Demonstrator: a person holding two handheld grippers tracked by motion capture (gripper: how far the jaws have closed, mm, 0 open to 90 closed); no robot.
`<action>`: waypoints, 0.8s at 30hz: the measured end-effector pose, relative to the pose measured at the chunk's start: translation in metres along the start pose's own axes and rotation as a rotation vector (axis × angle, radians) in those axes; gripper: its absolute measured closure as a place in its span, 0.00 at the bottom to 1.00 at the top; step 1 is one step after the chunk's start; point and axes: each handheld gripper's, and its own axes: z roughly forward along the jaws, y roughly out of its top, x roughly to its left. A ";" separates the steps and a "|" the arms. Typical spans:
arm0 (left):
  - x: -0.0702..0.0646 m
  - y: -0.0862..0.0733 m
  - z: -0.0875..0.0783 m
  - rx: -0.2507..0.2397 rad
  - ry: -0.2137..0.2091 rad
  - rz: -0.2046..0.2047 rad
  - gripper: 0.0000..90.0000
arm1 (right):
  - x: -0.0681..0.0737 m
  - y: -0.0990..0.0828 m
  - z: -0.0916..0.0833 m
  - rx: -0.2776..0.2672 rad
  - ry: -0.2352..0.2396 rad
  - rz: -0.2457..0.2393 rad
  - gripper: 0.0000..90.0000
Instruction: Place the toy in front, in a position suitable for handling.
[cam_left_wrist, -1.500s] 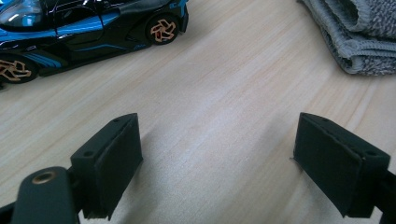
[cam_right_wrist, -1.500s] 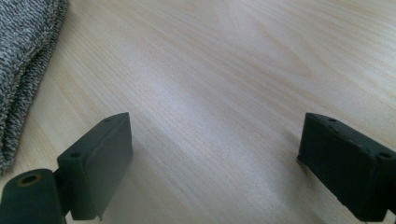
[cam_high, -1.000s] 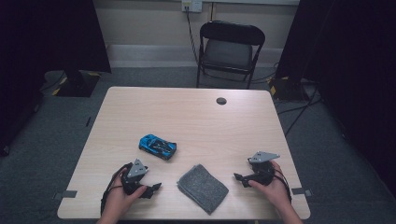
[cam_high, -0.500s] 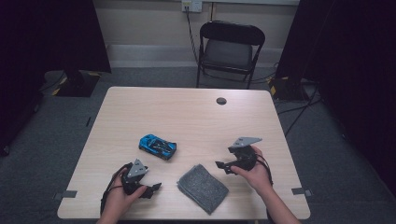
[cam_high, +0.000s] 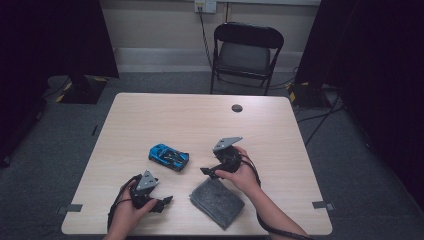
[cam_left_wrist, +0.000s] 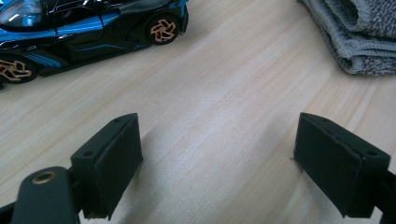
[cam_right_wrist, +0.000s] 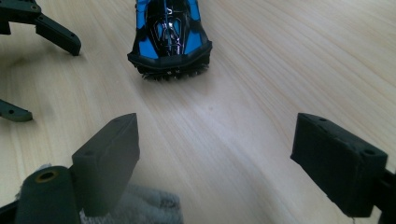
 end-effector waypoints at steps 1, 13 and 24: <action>0.000 0.000 0.000 0.000 0.000 0.000 0.16 | 0.000 0.000 0.000 0.000 0.000 0.000 0.16; 0.000 0.000 0.000 -0.001 0.000 -0.003 0.16 | 0.016 0.020 0.032 0.010 0.048 -0.025 0.16; 0.000 0.000 0.000 -0.001 -0.001 -0.003 0.16 | 0.024 0.036 0.055 0.024 0.081 -0.029 0.16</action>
